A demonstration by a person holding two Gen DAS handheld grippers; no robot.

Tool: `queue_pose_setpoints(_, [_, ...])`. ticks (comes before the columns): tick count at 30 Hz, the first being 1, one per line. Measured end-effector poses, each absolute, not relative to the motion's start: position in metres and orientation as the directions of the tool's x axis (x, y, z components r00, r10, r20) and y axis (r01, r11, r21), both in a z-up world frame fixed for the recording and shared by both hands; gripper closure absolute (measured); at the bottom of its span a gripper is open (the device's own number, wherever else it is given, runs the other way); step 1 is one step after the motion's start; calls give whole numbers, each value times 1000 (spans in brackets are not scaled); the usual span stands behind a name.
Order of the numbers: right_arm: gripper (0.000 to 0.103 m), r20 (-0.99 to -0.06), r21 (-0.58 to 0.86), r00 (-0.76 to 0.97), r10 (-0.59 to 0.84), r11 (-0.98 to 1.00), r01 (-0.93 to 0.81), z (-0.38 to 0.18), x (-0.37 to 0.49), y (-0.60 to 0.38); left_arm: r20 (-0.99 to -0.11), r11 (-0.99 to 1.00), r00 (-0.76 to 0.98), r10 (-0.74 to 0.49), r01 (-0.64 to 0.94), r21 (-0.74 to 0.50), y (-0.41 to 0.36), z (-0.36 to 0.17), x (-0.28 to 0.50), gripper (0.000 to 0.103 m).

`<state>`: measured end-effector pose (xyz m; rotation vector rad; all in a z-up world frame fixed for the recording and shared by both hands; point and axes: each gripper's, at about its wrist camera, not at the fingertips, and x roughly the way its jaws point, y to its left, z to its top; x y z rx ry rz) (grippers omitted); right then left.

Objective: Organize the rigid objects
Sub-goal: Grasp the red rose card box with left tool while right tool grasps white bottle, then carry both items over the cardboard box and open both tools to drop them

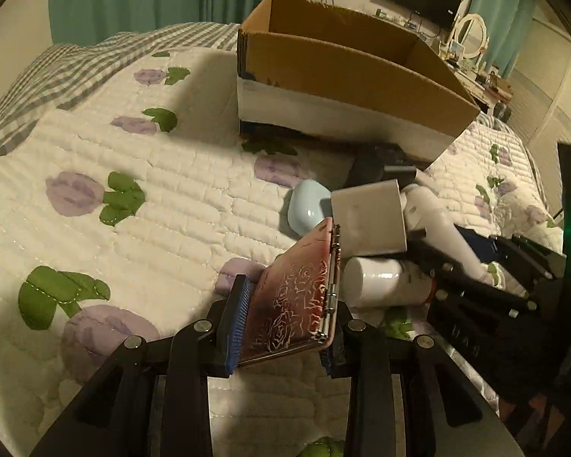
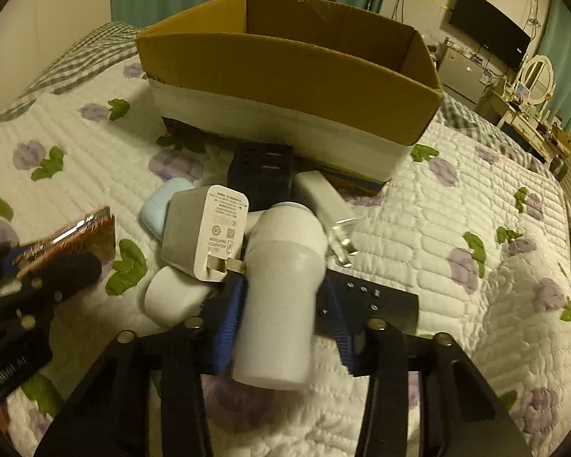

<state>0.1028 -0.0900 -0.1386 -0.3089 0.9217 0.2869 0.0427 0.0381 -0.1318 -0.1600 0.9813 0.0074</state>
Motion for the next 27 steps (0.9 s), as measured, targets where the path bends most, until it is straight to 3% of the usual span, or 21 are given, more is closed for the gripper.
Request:
queue_pose_setpoints(7, [63,-772,-99,619,148,933,-347,-116,87,-113,-802,988,591,-88,-53,-147,35,-123,36,93])
queue_pose_setpoints(19, [63,-669,-20,698,255,933,-360,-51,71,-131,-728,989,680,-85,-34,-147,25,-65,26,93])
queue_pose_setpoints(27, [63,-545,-93,791,277,918,-385,14,101,-123,-634,993,771,-62,-15,-114,31,-1,73,93])
